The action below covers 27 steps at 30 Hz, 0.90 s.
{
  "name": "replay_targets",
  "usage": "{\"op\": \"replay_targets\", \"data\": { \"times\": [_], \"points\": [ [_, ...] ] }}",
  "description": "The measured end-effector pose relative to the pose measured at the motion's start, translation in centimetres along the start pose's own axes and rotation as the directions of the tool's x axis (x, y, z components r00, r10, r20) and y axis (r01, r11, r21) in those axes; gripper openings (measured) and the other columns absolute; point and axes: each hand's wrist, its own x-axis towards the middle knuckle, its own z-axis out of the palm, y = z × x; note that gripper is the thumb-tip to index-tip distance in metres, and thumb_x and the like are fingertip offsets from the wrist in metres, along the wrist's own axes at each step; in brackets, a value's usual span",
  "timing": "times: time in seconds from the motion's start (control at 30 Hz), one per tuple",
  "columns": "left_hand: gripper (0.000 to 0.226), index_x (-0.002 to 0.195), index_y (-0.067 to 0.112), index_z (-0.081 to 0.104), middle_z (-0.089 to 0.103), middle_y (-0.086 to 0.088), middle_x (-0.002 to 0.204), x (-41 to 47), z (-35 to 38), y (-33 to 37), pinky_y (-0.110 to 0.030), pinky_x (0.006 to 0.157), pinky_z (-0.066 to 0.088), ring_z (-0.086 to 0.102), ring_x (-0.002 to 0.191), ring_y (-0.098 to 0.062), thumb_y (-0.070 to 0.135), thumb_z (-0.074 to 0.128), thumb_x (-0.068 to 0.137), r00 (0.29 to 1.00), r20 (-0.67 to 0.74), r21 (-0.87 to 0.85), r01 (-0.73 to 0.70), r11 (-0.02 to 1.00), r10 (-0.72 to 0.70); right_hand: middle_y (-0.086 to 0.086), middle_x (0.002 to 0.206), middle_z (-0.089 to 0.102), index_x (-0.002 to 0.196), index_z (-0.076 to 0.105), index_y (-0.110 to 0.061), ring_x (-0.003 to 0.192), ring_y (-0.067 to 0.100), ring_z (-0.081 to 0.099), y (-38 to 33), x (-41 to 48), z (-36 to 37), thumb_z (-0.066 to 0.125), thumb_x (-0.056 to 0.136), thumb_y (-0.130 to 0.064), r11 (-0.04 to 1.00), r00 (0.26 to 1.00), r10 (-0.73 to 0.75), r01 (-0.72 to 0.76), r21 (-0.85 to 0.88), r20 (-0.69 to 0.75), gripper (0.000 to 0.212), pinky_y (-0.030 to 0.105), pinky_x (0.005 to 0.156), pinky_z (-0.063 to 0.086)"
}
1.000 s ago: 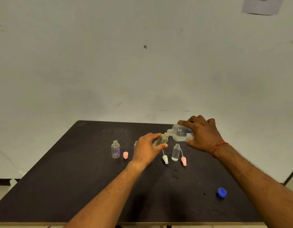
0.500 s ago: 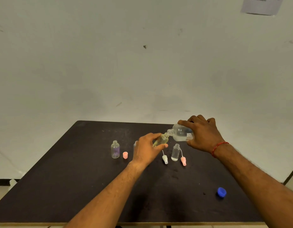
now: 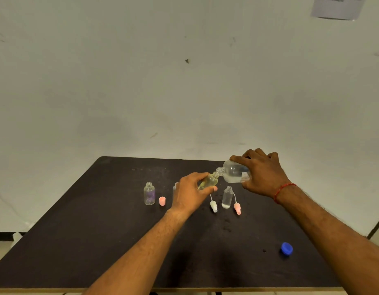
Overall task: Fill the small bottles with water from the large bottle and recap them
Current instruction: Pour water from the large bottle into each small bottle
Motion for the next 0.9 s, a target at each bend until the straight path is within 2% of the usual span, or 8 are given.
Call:
{"op": "replay_targets", "data": {
  "times": [0.47,0.9],
  "points": [
    [0.051,0.127,0.031,0.067,0.070,0.013,0.116,0.04,0.08,0.16,-0.032,0.089,0.056,0.063,0.101,-0.003,0.048,0.080,0.080,1.000,0.013,-0.005,0.006,1.000,-0.006,-0.004,0.125,0.052,0.142,0.037,-0.043,0.118,0.018,0.045,0.06,0.07,-0.11,0.067,0.077,-0.043,1.000,1.000,-0.004,0.004,-0.003,0.003,0.072,0.040,0.089,0.034],
    [0.051,0.129,0.028,0.067,0.069,0.010,0.120,0.09,0.02,0.45,-0.013,0.082,0.046,0.060,0.102,-0.002,0.044,0.080,0.081,0.999,0.040,-0.025,0.011,1.000,-0.010,-0.004,0.128,0.051,0.144,0.035,-0.042,0.120,0.018,0.043,0.15,0.02,-0.36,0.067,0.078,-0.043,1.000,1.000,0.001,-0.001,-0.005,0.013,0.073,0.040,0.091,0.034]
  ]
}}
